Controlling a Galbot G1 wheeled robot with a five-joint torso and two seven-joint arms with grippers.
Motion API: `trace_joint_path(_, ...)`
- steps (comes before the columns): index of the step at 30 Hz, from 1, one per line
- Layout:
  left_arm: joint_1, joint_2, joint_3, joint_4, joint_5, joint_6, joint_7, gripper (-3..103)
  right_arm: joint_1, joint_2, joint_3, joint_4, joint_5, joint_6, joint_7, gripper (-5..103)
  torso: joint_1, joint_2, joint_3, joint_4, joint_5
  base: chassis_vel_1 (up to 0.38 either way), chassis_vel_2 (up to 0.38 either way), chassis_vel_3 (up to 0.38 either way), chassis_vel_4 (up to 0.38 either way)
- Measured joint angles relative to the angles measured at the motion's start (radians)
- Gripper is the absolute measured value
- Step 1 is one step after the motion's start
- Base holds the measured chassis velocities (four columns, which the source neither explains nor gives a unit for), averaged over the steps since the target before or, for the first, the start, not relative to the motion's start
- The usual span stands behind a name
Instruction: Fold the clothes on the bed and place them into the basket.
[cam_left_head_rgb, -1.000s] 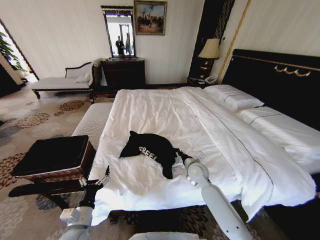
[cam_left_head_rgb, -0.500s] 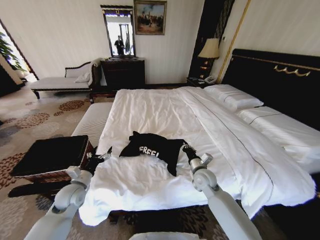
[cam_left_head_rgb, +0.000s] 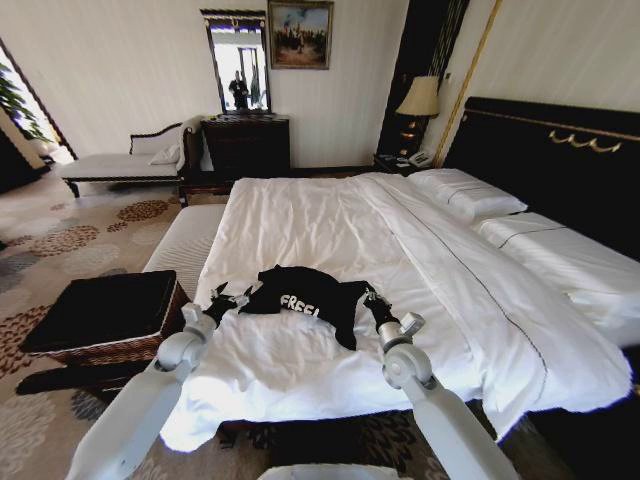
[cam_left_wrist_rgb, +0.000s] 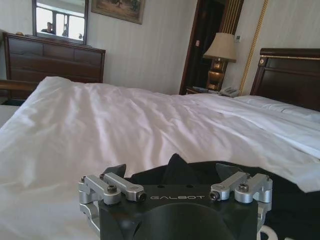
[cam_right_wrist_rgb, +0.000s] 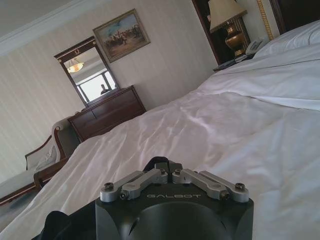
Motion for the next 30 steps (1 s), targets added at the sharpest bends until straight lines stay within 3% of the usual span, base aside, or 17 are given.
trace_joint_path(7,-0.212,-0.061,0.084,0.132,-0.089,0.076,-0.059,100,-0.002,0.027,-0.003,-0.022,-0.020,0.013,-0.006,0,0.000,0.000,0.000,-0.0002,0.0004,0.000,0.000,0.000,0.000)
trace_joint_path(10,-0.325,-0.111,0.131,0.254,-0.133,0.150,-0.126,100,0.003,0.050,-0.009,-0.031,-0.029,0.017,-0.008,0,0.000,0.000,0.000,-0.0003,0.0004,0.000,0.000,0.000,0.000)
trace_joint_path(16,-0.389,-0.149,0.196,0.324,-0.128,0.213,-0.163,100,0.002,0.059,-0.013,-0.033,-0.033,0.017,-0.008,0,0.000,0.000,0.000,-0.0002,0.0003,0.000,0.000,0.000,0.000)
trace_joint_path(22,-0.394,-0.191,0.226,0.385,-0.102,0.207,-0.163,103,0.008,0.056,-0.012,-0.043,-0.036,0.020,-0.008,0,0.000,0.000,0.000,0.0001,0.0001,0.000,0.000,0.000,0.000)
trace_joint_path(24,-0.394,-0.214,0.226,0.409,-0.091,0.194,-0.158,94,0.013,0.053,-0.016,-0.046,-0.034,0.020,-0.008,0,0.000,0.000,0.000,0.0000,0.0001,0.000,0.000,0.000,0.000)
trace_joint_path(26,-0.394,-0.226,0.224,0.421,-0.084,0.187,-0.156,94,0.016,0.053,-0.018,-0.049,-0.034,0.020,-0.008,0,0.000,0.000,0.000,-0.0001,0.0001,0.000,0.000,0.000,0.000)
trace_joint_path(29,-0.394,-0.250,0.212,0.446,-0.076,0.168,-0.145,79,0.022,0.055,-0.025,-0.055,-0.034,0.020,-0.007,0,0.000,0.000,0.000,-0.0002,0.0002,0.000,0.000,0.000,0.000)
trace_joint_path(30,-0.394,-0.250,0.212,0.446,-0.076,0.168,-0.145,79,0.022,0.055,-0.025,-0.055,-0.034,0.020,-0.007,0,0.000,0.000,0.000,-0.0002,0.0002,0.000,0.000,0.000,0.000)
